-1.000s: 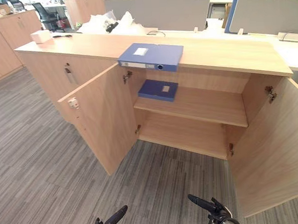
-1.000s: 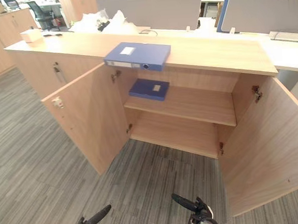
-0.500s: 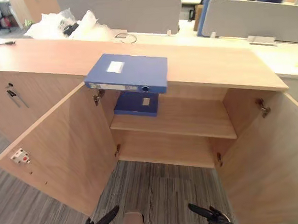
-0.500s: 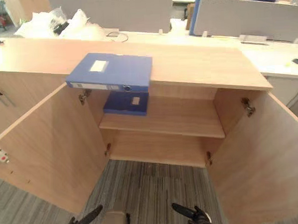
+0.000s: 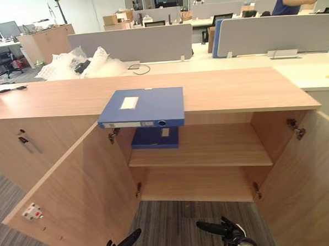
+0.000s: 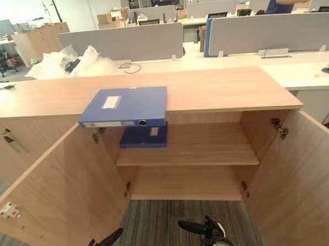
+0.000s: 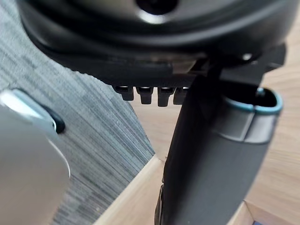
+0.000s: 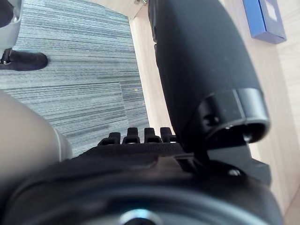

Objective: Walk over to the cabinet, pick up the folder, carry it to the office cabinet, place the folder inside the office cabinet, then close the office cabinet door

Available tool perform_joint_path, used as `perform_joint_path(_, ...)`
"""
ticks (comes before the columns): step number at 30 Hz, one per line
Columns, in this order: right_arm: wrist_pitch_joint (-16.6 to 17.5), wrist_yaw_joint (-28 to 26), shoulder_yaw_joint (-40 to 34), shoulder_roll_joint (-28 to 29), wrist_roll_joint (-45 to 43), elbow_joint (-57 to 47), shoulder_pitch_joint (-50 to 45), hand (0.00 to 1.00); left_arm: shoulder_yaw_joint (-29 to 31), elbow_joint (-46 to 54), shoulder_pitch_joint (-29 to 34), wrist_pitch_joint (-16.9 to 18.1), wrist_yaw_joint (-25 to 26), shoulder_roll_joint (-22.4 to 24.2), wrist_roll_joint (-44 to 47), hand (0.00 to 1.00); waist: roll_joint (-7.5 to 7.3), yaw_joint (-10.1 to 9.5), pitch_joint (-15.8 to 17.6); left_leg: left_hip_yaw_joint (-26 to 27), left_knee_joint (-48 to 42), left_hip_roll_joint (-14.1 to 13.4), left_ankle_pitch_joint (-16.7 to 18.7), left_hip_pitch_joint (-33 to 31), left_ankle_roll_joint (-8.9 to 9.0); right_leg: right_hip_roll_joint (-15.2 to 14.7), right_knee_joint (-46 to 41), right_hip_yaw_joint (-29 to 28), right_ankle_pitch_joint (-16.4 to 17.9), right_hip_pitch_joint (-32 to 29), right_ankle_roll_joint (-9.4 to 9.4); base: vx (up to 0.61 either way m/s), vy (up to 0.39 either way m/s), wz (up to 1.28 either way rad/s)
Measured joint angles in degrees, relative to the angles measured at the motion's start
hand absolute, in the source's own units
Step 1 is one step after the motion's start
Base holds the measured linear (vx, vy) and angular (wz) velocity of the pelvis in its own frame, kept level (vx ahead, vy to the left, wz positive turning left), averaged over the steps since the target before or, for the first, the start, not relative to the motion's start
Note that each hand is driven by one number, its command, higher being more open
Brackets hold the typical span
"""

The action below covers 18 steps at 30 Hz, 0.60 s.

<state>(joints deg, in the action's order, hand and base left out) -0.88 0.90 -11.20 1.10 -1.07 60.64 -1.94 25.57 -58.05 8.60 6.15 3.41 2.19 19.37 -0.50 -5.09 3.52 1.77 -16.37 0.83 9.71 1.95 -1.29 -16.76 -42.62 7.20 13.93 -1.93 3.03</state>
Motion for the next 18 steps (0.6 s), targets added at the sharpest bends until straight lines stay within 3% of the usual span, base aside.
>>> perform_joint_path(1, -0.07, 0.00, -0.01, 0.14, 0.00, 0.91, -0.30, 1.00, -1.07, 0.13, 0.08, 0.06, -1.21, -0.08, 4.27, 1.00, -0.57, -0.04, -1.17, -1.32, 0.31, -0.50, -0.56, -0.38, 1.68, 2.13, 8.24, 0.43, 1.74, 4.23, 1.44, 0.11, -0.212, 0.43)
perform_joint_path(3, -0.63, -0.08, 0.13, -0.35, 0.02, 1.49, 0.09, 1.00, -2.26, 0.70, -0.34, 0.03, -2.42, 0.16, 9.22, 1.00, -0.04, -0.07, -0.80, -2.89, 1.67, -1.99, -1.82, -1.41, 3.19, 4.59, 16.61, 3.42, 2.18, 7.40, 1.08, 0.08, -0.201, 0.26)
perform_joint_path(7, -1.33, -0.08, 3.78, -1.20, 0.11, 1.50, 0.08, 1.00, -4.24, 3.62, 0.25, 0.08, -2.66, 0.31, 20.60, 1.00, -0.74, -0.39, -0.37, -3.06, 5.37, -4.10, -3.66, -0.44, 4.79, 7.02, 23.53, 4.50, 2.16, 10.26, 1.12, 0.03, -0.244, 0.02)
perform_joint_path(9, -1.38, 0.04, 5.53, -1.22, 0.12, 1.50, -0.23, 1.00, -9.03, 9.62, 1.65, 0.27, -2.70, 0.31, 25.02, 1.00, -1.51, -0.42, -0.59, -3.25, 6.76, -4.80, -4.25, -0.24, 5.65, 7.98, 26.38, 5.25, 2.04, 11.29, 1.29, 0.00, -0.160, 0.01)
perform_joint_path(15, -1.78, 0.56, 6.26, -1.29, 0.96, 1.31, -0.33, 1.00, -24.36, 29.54, 6.16, 0.20, -2.62, -0.08, 25.32, 1.00, -2.36, -0.14, -0.34, -3.59, 10.10, -5.02, -6.02, -0.38, 5.81, 8.68, 31.60, 6.26, -0.75, 12.27, 1.91, -0.02, -0.022, 0.04)
perform_joint_path(18, -2.17, 0.64, 6.26, -1.23, 0.99, 0.26, -1.02, 1.00, -26.86, 38.47, 8.12, -0.16, -2.70, -0.09, 23.04, 1.00, -2.44, -0.15, -0.33, -3.55, 10.89, -4.95, -6.48, -0.47, 5.53, 8.65, 33.66, 6.49, -2.39, 12.81, 2.22, -0.01, 0.042, 0.02)
